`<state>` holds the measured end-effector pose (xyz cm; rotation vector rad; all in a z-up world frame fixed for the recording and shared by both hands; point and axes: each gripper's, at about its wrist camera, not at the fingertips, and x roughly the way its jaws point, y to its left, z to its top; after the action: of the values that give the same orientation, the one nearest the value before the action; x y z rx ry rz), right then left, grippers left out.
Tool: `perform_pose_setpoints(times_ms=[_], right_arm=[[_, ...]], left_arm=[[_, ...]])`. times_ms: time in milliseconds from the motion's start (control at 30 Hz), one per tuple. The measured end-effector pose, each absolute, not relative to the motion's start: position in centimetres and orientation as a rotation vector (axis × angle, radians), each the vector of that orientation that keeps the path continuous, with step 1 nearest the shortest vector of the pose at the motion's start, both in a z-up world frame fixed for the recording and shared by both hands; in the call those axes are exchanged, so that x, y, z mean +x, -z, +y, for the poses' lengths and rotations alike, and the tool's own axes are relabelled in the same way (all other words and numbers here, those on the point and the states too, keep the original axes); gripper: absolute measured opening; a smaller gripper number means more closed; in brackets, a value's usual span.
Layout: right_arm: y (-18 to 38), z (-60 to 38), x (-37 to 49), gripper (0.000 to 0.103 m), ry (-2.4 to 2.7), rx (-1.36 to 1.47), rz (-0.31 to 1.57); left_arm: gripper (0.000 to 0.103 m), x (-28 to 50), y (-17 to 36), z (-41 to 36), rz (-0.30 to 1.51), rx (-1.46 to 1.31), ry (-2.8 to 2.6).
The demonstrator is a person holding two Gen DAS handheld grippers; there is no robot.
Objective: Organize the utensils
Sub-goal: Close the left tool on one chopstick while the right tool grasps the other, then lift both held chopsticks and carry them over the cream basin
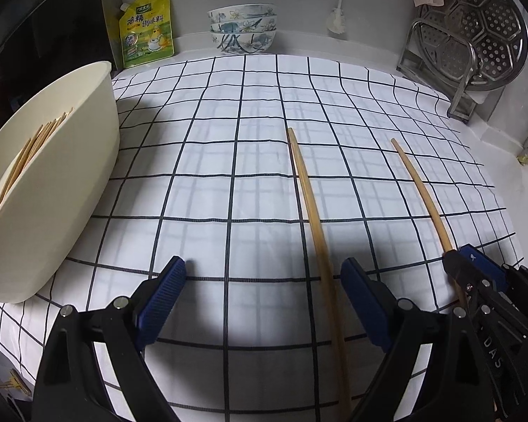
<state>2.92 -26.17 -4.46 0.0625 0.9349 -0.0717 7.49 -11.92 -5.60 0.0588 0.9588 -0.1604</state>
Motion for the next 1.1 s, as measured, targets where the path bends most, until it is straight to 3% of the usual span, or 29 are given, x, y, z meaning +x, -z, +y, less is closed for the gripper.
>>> perform_pose_setpoints(times_ms=[167,233,300,367,433,500,533,1100], right_arm=[[4.5,-26.1,3.1,0.019,0.067,0.039,0.925],[4.5,-26.0,3.2,0.019,0.068,0.040,0.923],[4.6,-25.9,3.2,0.019,0.073,0.038,0.916],[4.7,-25.7,3.1,0.019,0.082,0.029,0.907],[4.7,-25.3,3.0,0.013,0.076,0.010,0.904],[4.7,-25.1,2.9,0.007,0.070,0.004,0.905],[4.7,-25.1,2.9,0.007,0.069,0.002,0.904],[2.3,-24.5,2.3,0.006,0.017,0.143,0.869]], left_arm=[[0.087,7.3,5.7,-12.4,0.949,0.080,0.152],[0.081,7.2,5.7,-12.5,0.941,0.082,0.154],[0.065,7.0,5.4,-12.7,0.931,0.082,0.156],[0.055,6.8,5.3,-12.8,0.925,0.082,0.164],[0.042,6.5,5.2,-13.0,0.920,0.084,0.176],[0.015,6.4,5.1,-13.0,0.923,0.080,0.189],[0.009,6.5,5.1,-12.9,0.928,0.074,0.197],[0.007,5.7,1.1,-9.6,0.910,-0.012,0.273]])
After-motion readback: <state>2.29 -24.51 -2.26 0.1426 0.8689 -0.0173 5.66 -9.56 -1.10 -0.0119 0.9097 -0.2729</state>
